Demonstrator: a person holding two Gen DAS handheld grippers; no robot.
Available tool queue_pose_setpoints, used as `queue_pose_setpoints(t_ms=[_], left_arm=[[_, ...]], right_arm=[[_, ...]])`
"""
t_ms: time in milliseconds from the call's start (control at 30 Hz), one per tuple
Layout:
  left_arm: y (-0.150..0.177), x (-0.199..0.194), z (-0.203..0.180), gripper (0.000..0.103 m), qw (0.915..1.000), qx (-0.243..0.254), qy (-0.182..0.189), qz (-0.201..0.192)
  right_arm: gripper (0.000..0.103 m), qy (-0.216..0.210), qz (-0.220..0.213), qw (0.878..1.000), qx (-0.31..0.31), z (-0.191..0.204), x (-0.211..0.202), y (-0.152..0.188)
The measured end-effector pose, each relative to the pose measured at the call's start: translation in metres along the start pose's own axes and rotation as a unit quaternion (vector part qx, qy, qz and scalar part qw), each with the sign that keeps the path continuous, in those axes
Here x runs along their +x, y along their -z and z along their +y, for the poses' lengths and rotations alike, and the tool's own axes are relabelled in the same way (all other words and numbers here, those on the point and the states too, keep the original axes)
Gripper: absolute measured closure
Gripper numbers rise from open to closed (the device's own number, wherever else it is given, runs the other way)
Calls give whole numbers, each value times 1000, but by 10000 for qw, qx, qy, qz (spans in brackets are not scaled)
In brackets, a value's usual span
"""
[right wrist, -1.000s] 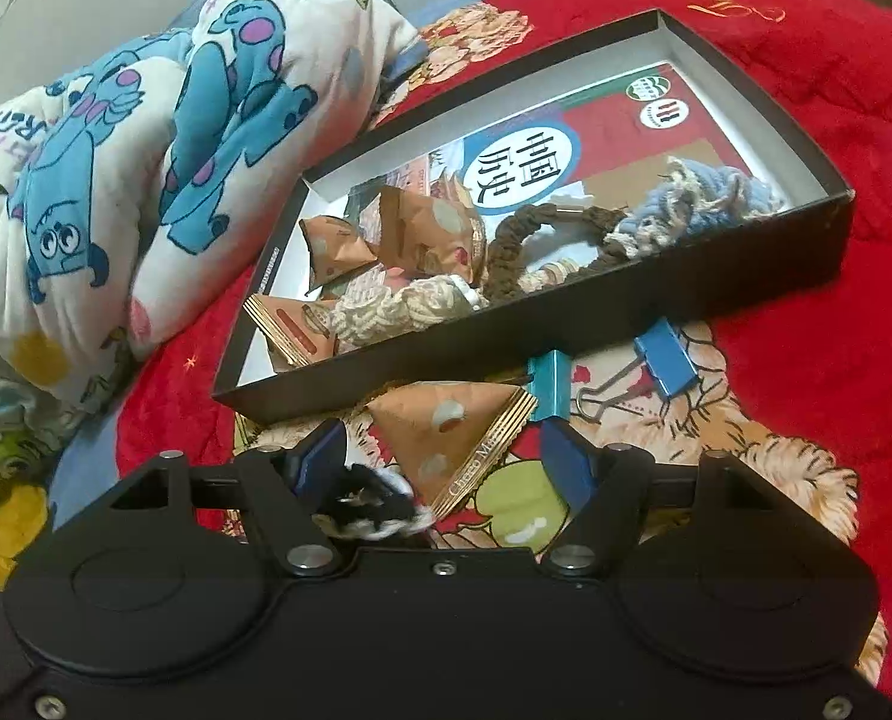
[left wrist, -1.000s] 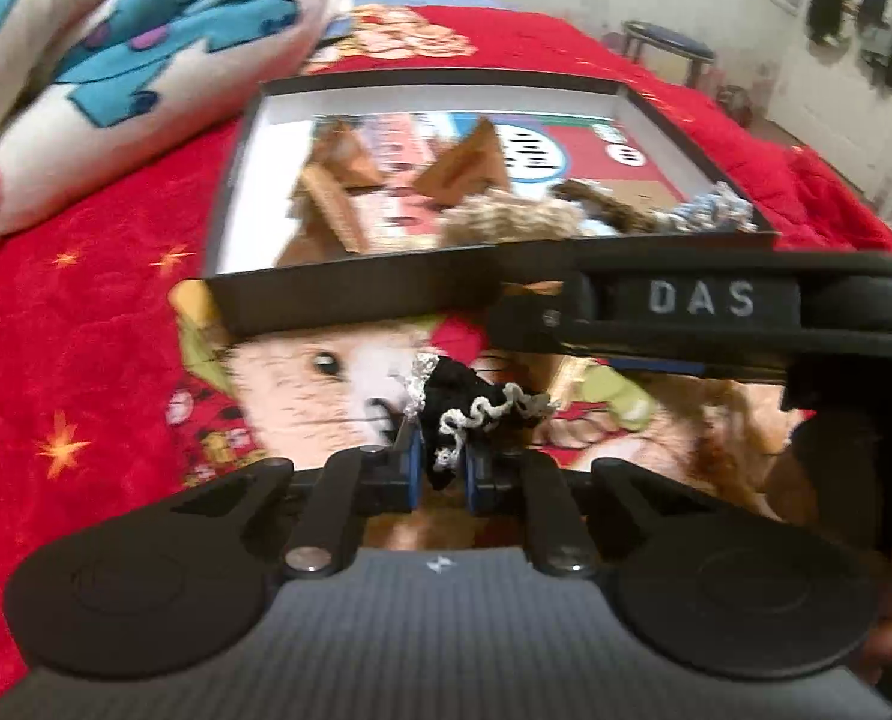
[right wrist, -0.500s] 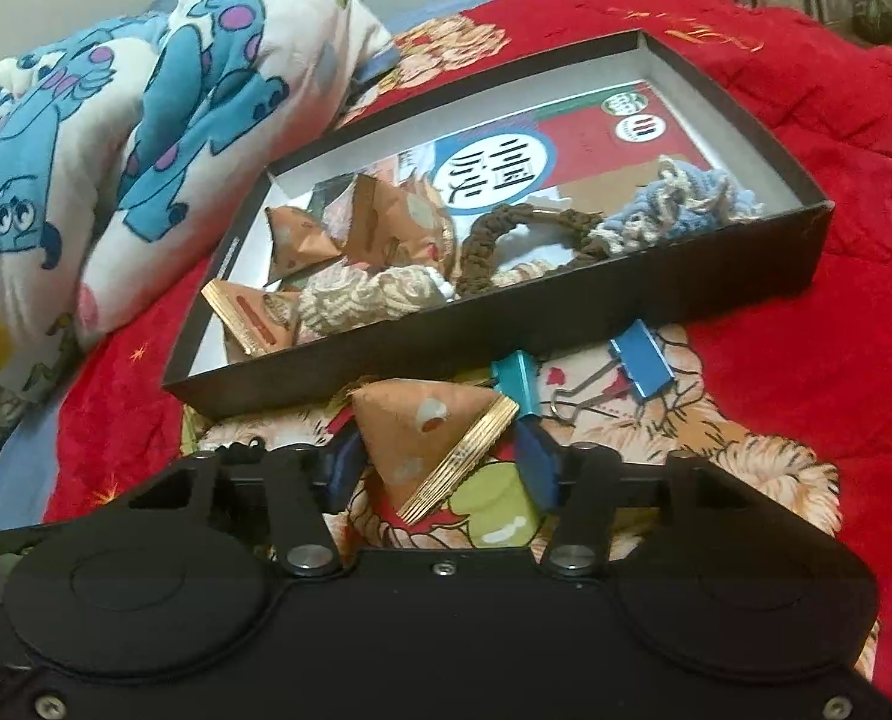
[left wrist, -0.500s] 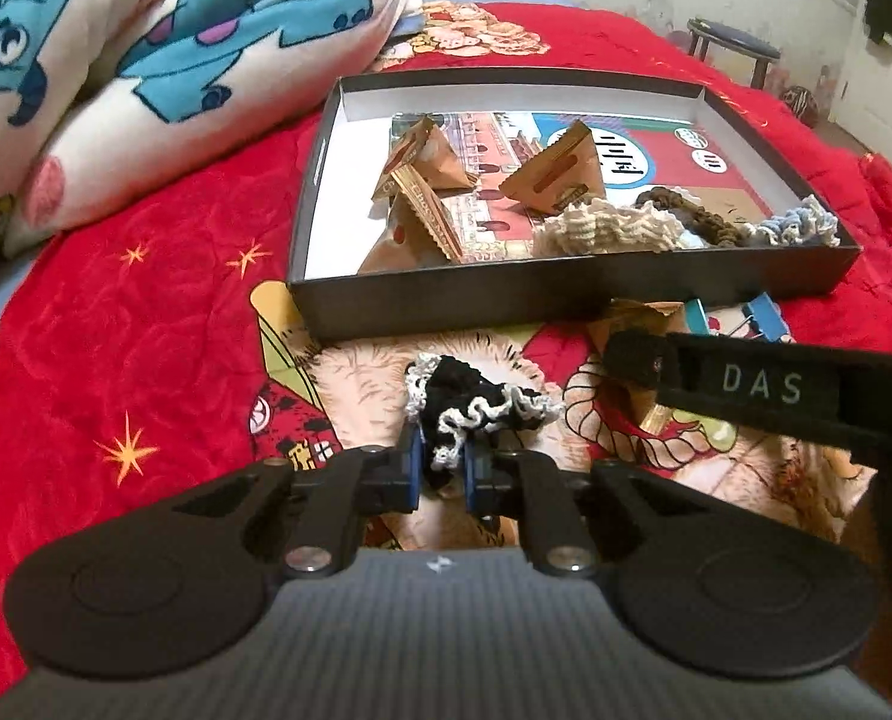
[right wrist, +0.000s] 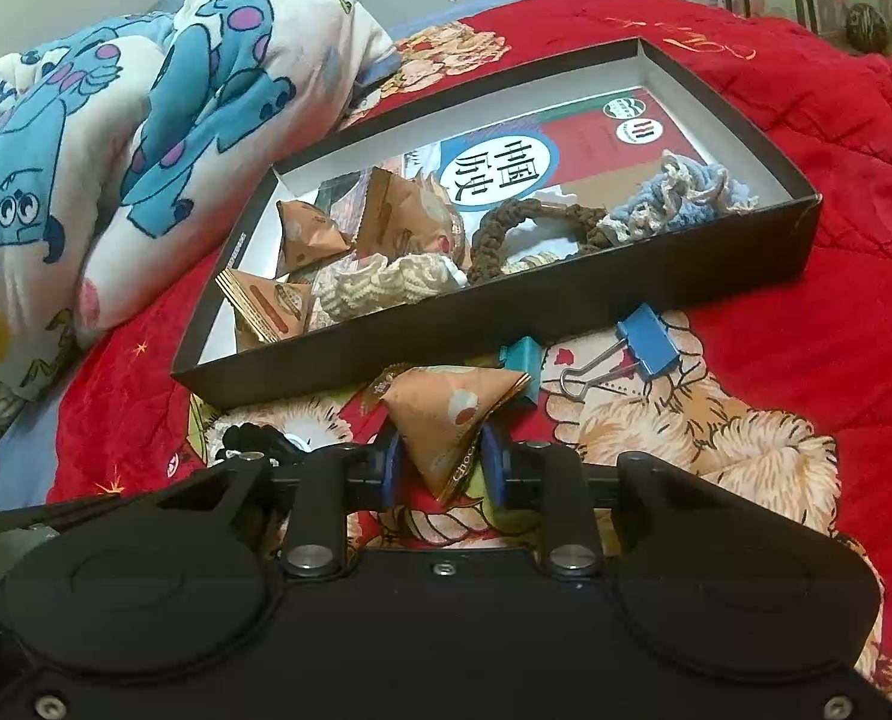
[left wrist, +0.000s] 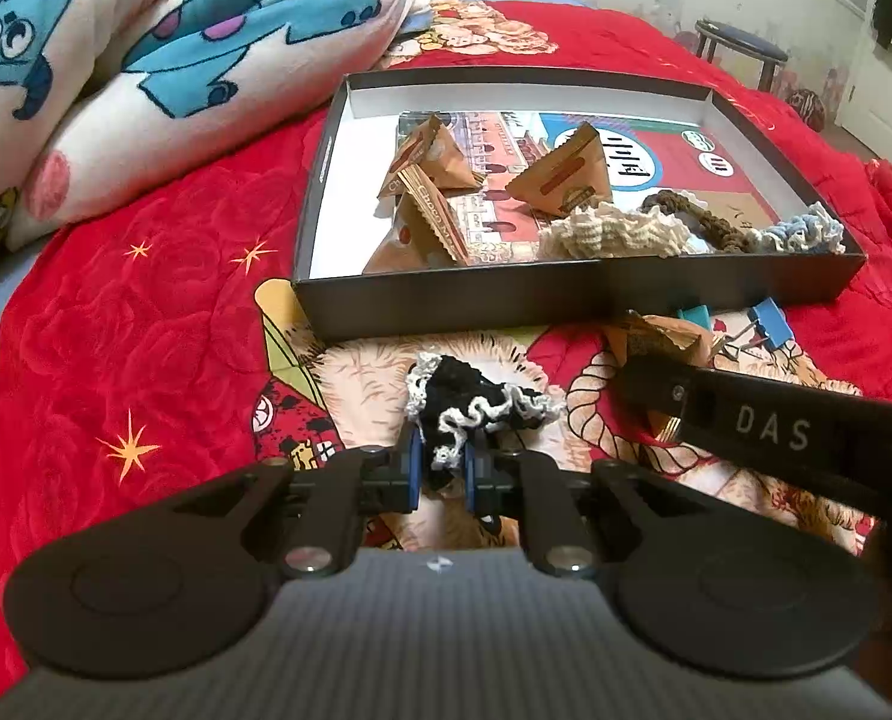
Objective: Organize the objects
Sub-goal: 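Lift both held items and carry them over the black box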
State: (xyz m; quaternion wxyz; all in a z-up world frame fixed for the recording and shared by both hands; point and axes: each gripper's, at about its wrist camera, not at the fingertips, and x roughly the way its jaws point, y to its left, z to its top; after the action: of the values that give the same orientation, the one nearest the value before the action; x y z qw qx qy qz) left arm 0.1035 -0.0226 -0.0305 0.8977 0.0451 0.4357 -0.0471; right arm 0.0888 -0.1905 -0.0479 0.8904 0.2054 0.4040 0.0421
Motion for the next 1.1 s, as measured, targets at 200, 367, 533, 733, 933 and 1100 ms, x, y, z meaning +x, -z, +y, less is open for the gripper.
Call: queue_pose_setpoints(t_ms=[200, 367, 533, 733, 933, 1100], left_arm=[[0, -1, 1, 86, 10000, -33, 0, -8], [1, -2, 1, 86, 10000, -44, 2, -33], [0, -6, 2, 86, 9998, -111, 52, -128], [-1, -14, 3, 86, 9988, -217, 261, -347], [-3, -19, 4, 86, 9980, -265, 315, -487], [-3, -24, 6, 86, 9969, -303, 381, -625]], right_arm=[[77, -28, 68, 9999, 133, -2, -3, 1], [77, -76, 115, 9996, 240, -3, -4, 1], [77, -174, 167, 9991, 339, -4, -6, 1], [77, -261, 168, 9989, 343, -1, -11, 3], [77, -364, 123, 9987, 344, 1, -18, 2], [77, -306, -51, 9993, 185, 5, -22, 0]])
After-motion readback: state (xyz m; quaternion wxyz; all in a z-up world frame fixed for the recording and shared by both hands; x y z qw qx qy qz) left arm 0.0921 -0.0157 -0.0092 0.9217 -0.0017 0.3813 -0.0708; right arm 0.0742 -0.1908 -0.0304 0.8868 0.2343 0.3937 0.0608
